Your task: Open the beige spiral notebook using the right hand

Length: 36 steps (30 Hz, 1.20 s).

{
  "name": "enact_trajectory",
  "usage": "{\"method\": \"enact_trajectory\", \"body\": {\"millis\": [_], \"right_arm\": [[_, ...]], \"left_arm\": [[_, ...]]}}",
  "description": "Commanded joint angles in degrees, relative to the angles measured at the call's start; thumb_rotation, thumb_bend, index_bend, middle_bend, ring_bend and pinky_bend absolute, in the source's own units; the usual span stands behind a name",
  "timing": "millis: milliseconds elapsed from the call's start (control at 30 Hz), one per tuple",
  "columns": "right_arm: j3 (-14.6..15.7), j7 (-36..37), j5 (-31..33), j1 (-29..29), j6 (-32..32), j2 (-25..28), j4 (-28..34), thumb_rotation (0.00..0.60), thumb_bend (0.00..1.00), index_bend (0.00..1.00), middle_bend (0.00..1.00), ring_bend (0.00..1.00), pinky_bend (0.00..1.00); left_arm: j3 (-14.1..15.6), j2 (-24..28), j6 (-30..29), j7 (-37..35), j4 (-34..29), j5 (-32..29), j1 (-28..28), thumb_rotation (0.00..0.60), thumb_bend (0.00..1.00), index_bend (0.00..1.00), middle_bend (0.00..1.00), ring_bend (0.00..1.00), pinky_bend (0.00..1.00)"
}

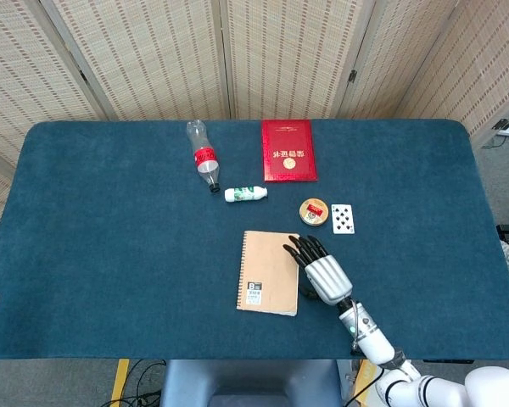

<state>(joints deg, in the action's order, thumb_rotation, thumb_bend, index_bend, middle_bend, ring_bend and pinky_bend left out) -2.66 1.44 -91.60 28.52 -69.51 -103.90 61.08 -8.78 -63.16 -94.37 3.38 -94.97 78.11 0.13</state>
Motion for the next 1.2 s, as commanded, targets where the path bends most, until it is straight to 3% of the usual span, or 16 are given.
{"method": "enact_trajectory", "body": {"millis": [33, 300, 533, 700, 867, 1133, 1200], "right_arm": [[-0.6, 0.2, -0.2, 0.5, -0.6, -0.5, -0.3, 0.600, 0.33, 0.00, 0.00, 0.00, 0.00], [-3.8, -0.1, -1.1, 5.8, 0.6, -4.7, -3.5, 0.600, 0.34, 0.00, 0.00, 0.00, 0.00], [-7.8, -1.9, -1.0, 13.4, 4.5, -8.4, -6.4, 0.600, 0.34, 0.00, 0.00, 0.00, 0.00], [-9.5, -2.2, 0.2, 17.5, 7.6, -11.4, -9.6, 0.600, 0.34, 0.00, 0.00, 0.00, 0.00], [-12.2, -0.7, 2.6, 23.8, 13.1, -17.1, -16.2, 0.600, 0.34, 0.00, 0.00, 0.00, 0.00], [-14.6, 6.7, 4.3, 34.6, 20.2, -25.9, -31.1, 0.600, 0.33, 0.00, 0.00, 0.00, 0.00], [-14.2, 7.9, 4.4, 36.0, 20.5, -26.1, -32.1, 0.600, 0.32, 0.00, 0.00, 0.00, 0.00]], "left_arm": [[-0.1, 0.0, -0.3, -0.3, 0.0, 0.1, 0.2, 0.600, 0.30, 0.16, 0.10, 0.09, 0.15], [-0.6, 0.8, -2.0, -3.2, -0.9, 0.1, 1.4, 0.600, 0.30, 0.16, 0.10, 0.09, 0.15], [-3.0, 3.6, -10.4, -16.1, -0.6, -0.7, 6.9, 0.600, 0.30, 0.16, 0.10, 0.09, 0.15], [-4.6, 4.9, -10.0, -20.7, 0.7, -4.1, 8.4, 0.600, 0.30, 0.17, 0.10, 0.09, 0.15], [-6.6, 6.4, -5.6, -26.7, 2.4, -9.2, 8.9, 0.600, 0.30, 0.17, 0.10, 0.09, 0.15], [-7.4, 7.2, -5.0, -30.6, 3.7, -9.8, 10.1, 0.600, 0.30, 0.17, 0.10, 0.09, 0.15], [-7.5, 7.3, -4.8, -31.3, 4.0, -9.8, 10.3, 0.600, 0.30, 0.17, 0.10, 0.09, 0.15]]}}
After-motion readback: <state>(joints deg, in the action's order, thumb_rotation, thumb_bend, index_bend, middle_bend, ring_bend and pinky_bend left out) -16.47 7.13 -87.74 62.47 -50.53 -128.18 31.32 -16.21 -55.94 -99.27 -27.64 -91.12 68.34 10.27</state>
